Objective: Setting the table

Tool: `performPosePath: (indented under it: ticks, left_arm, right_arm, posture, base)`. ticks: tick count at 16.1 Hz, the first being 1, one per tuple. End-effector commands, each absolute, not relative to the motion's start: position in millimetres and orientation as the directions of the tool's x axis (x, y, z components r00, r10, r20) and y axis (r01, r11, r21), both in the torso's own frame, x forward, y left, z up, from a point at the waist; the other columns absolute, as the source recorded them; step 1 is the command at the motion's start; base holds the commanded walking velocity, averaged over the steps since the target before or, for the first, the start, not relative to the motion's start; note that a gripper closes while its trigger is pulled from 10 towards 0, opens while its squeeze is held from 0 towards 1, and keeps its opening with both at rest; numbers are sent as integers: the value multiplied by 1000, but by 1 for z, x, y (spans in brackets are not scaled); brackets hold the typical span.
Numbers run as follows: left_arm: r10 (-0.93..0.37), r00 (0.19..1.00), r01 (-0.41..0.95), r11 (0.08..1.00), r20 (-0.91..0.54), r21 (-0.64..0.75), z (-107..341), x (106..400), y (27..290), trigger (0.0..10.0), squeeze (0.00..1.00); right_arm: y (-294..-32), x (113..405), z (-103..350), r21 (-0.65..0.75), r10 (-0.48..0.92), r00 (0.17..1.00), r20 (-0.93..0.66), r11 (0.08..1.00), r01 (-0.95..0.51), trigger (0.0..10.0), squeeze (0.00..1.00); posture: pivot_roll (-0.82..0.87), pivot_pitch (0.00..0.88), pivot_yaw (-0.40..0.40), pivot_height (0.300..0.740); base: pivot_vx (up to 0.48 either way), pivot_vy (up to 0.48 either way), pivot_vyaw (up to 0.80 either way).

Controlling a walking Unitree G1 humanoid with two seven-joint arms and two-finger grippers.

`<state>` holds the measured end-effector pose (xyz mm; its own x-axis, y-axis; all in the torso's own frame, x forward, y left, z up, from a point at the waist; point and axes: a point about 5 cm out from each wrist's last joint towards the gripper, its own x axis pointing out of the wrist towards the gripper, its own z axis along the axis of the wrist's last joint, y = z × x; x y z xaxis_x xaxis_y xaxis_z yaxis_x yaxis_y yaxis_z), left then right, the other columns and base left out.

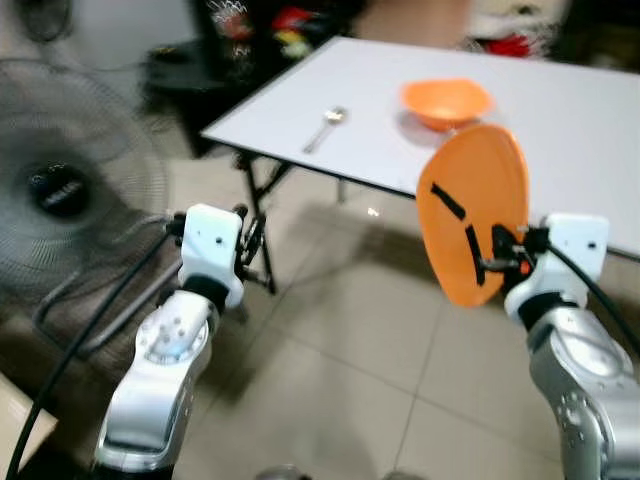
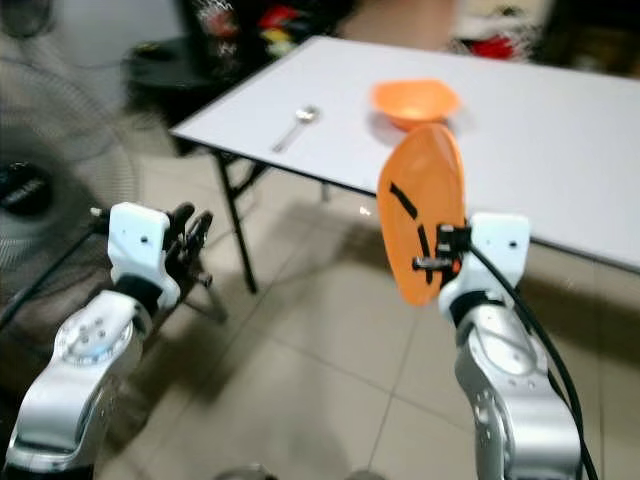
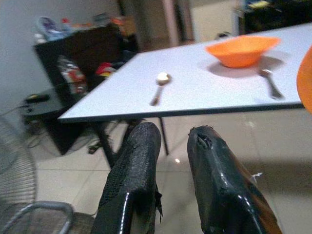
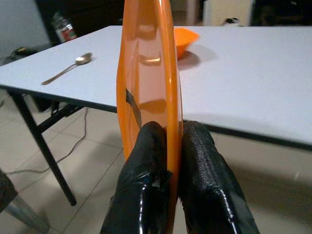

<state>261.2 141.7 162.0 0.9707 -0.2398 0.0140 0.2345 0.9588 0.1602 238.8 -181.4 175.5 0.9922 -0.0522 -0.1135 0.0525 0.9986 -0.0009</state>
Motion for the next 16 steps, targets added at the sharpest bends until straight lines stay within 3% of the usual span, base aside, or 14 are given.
performPosePath:
  ticks: [1,5,10,16]
  left_arm:
    - [-239,971,233,959,23,162,165,263,144,10000,0]
    - [-245,969,239,962,26,131,168,263,143,10000,0]
    - [-244,969,240,965,34,106,170,264,146,10000,0]
    - [-269,963,265,959,30,97,170,266,143,10000,0]
  right_arm:
    - [-175,239,184,10,-16,998,-65,1000,17,10000,0]
    - [-170,239,179,97,19,994,-111,995,-8,10000,0]
    - [-166,241,179,44,26,995,-95,999,-22,10000,0]
    - [-167,243,181,-5,57,994,-91,998,-57,10000,0]
  posture:
    - [-96,0,102,740]
    - [-92,0,106,740]
    - [-85,0,105,740]
    - [-94,0,104,740]
  base:
    - [0,480,-800]
    - [0,120,-144]
    - [0,0,0]
    - [281,0,0]
